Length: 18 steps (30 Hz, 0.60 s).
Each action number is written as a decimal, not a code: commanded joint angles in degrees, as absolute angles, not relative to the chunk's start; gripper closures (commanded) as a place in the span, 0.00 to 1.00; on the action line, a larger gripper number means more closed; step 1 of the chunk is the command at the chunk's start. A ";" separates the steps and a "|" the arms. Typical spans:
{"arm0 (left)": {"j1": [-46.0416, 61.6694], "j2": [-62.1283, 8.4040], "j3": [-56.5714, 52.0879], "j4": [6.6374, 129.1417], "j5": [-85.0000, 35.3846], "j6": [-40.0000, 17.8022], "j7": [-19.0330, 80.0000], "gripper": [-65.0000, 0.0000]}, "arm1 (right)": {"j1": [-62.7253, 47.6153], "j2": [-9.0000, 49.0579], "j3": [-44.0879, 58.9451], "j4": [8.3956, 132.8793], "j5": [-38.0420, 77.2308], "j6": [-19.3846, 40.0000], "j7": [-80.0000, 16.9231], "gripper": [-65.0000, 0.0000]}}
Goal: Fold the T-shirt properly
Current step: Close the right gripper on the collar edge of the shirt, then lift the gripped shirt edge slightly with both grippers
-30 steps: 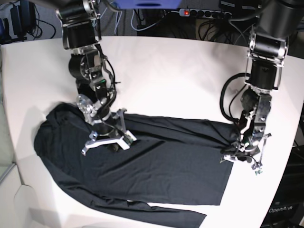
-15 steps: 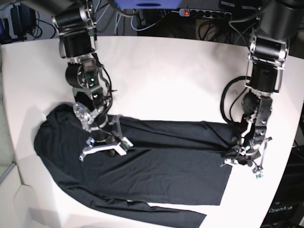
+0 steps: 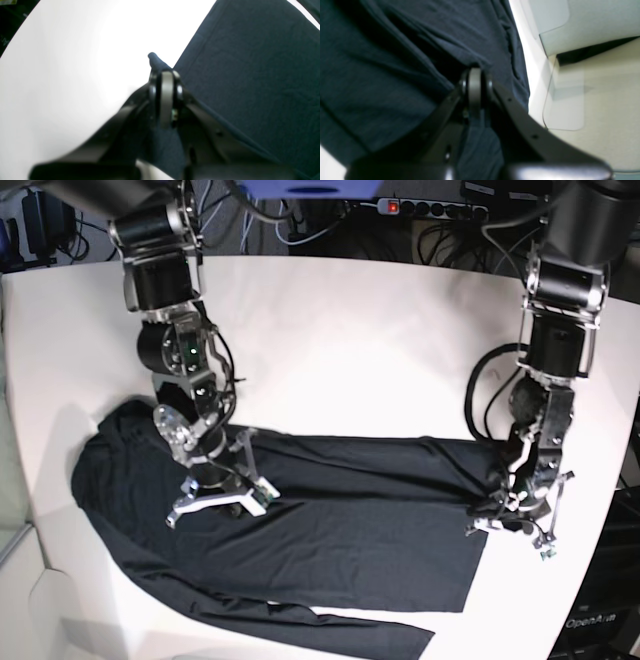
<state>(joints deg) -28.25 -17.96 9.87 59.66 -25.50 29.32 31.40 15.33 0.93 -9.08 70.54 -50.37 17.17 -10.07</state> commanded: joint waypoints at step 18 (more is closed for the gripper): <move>-29.93 -18.59 9.80 60.79 -24.84 29.32 30.20 0.68 | 16.31 0.84 -8.92 75.03 -50.51 16.48 -9.27 0.62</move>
<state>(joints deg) -28.14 -17.98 9.98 59.68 -25.50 29.32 31.42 14.72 0.93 -9.06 73.78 -50.39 17.17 -10.02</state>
